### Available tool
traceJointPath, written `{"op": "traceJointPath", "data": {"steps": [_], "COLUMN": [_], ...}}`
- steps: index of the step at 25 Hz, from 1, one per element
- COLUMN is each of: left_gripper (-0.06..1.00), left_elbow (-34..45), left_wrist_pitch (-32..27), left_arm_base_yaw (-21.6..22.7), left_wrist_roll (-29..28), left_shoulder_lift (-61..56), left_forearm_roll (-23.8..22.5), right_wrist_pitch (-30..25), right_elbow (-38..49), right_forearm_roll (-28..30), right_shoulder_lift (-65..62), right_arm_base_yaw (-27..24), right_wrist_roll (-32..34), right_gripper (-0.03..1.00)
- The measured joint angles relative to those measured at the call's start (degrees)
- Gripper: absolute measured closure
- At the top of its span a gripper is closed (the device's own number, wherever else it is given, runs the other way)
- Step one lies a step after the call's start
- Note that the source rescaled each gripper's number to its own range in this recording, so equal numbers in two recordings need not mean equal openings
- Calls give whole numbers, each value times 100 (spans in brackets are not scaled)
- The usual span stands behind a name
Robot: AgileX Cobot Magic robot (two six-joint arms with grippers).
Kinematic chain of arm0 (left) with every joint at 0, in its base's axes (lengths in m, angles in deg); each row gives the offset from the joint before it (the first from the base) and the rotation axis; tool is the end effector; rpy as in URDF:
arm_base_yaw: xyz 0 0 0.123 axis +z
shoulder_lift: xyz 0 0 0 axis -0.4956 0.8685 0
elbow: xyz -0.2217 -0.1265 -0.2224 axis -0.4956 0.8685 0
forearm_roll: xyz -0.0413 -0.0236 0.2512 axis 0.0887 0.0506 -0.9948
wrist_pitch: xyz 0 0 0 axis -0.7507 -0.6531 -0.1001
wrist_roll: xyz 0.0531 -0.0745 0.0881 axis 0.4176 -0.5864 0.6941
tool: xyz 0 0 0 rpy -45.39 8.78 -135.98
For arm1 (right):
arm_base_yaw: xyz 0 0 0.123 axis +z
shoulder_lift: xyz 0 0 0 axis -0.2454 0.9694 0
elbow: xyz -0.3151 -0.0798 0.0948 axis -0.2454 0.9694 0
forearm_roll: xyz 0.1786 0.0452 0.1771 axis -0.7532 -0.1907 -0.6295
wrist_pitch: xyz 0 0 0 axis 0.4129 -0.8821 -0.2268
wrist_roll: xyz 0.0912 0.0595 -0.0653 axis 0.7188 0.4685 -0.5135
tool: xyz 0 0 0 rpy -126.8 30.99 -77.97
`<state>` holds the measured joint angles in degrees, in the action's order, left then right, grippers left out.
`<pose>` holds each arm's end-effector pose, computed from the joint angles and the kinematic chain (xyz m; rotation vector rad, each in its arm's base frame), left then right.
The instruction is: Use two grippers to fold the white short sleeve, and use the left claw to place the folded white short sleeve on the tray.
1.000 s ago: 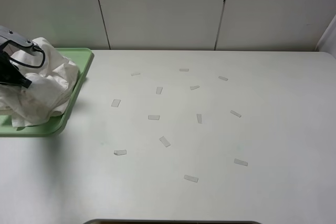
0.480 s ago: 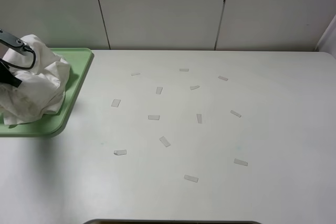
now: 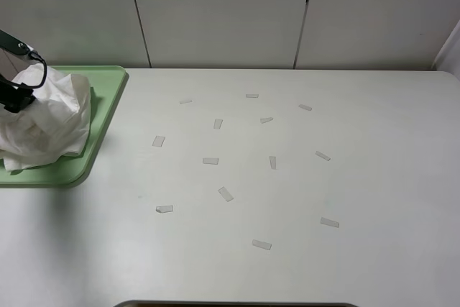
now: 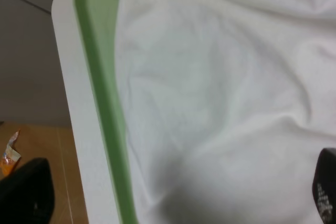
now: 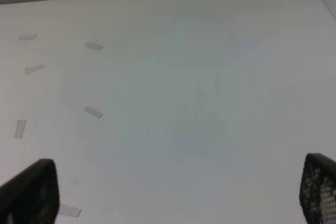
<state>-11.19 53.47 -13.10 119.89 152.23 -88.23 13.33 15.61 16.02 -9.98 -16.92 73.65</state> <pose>0.3995 0.1167 0.1938 0.5468 2.2375 0.5357 -0.0211 0.0028 0.2637 0.1385 2.0091 0.0474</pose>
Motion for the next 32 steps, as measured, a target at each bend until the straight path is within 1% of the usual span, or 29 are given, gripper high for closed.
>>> {"op": "traceJointPath", "data": {"steps": [6,9,12,17,19,21,22,24,25,26,27,29,30,32], "left_gripper": [-5,-5,-5,-5,-5,-5,-5,-5,-5,-5,-5,-5,-5,-5], "left_elbow": [0,0,-15,-15,-15,-15,-15,-15,-15,-15,-15,-15,-15,-15], "left_wrist_pitch": [-84,-381,-891,-2389,-3038,-3432,-3432,-3884,-4470,-4470,-4692,-5215,-5716,-6196], "left_arm_base_yaw": [0,-66,-199,-497,-603,-658,-658,-713,-775,-775,-788,-788,-788,-788], "left_wrist_roll": [-24,-307,-762,-1318,-1654,-1843,-1843,-1951,-1965,-1965,-1969,-1969,-1969,-1976], "left_shoulder_lift": [-80,-348,-789,-1606,-2005,-2303,-2303,-2646,-3012,-3012,-3195,-3596,-4029,-4550], "left_forearm_roll": [0,0,0,0,81,203,203,371,587,587,707,989,1239,1384], "right_wrist_pitch": [0,0,0,0,0,0,0,0,0,0,0,0,0,0], "right_elbow": [0,0,0,0,0,0,0,0,0,0,0,0,0,0], "right_forearm_roll": [0,0,0,0,0,0,0,0,0,0,0,0,0,0], "right_shoulder_lift": [0,0,0,0,0,0,0,0,0,0,0,0,0,0], "right_arm_base_yaw": [0,0,0,0,0,0,0,0,0,0,0,0,0,0], "right_wrist_roll": [0,0,0,0,0,0,0,0,0,0,0,0,0,0], "right_gripper": [-3,-3,-3,-3,-3,-3,-3,-3,-3,-3,-3,-3,-3,-3]}}
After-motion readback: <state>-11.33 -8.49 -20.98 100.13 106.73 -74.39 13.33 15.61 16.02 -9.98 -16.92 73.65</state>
